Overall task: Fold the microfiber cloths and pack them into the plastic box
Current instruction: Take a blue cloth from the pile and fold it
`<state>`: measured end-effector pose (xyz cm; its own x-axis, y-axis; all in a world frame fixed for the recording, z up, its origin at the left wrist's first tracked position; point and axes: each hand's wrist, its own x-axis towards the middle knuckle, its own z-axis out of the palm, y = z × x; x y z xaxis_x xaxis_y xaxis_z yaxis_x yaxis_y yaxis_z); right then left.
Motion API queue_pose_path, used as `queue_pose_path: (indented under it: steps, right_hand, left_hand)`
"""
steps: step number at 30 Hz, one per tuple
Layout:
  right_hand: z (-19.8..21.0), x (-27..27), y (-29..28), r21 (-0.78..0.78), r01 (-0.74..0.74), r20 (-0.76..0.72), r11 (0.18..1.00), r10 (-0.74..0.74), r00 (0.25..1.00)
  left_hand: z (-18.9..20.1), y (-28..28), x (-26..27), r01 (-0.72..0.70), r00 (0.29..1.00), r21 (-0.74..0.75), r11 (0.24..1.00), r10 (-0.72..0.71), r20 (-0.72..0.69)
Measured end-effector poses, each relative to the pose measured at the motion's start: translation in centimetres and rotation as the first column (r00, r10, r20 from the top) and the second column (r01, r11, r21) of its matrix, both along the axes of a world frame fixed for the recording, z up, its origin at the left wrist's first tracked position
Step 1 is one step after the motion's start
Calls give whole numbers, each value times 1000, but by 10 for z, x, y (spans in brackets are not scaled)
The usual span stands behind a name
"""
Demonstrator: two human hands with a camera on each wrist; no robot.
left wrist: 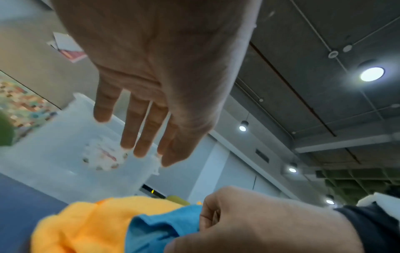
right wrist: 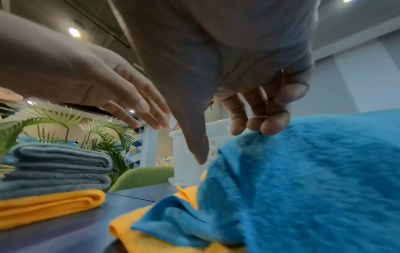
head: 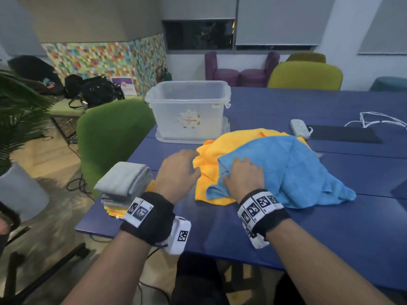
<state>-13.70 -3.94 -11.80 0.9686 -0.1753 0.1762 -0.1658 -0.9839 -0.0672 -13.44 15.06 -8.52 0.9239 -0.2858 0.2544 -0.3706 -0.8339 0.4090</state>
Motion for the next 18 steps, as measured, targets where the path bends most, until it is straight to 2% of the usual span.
queue_pose_path:
  steps: [3, 6, 11, 13, 18]
  right_hand:
    - [-7, -2, -16, -66, 71, -50, 995, -75, 996]
    - [-11, -6, -23, -67, 58, -29, 996, -60, 998]
    - [14, -22, -37, 156, -40, 0, 987, 40, 999]
    - [32, -29, -46, 261, -43, 45, 964, 32, 998]
    - [76, -40, -75, 375, -22, 176, 927, -48, 983]
  left_hand:
    - [0, -43, 16, 75, 991, 163, 984, -55, -122]
    - [-6, -74, 29, 134, 981, 246, 960, -93, -171]
    - [-11, -104, 40, 234, 969, 250, 939, -206, -133]
    - [-8, -111, 42, 235, 972, 231, 944, -230, -50]
    - [19, -120, 43, 142, 985, -33, 989, -138, 103]
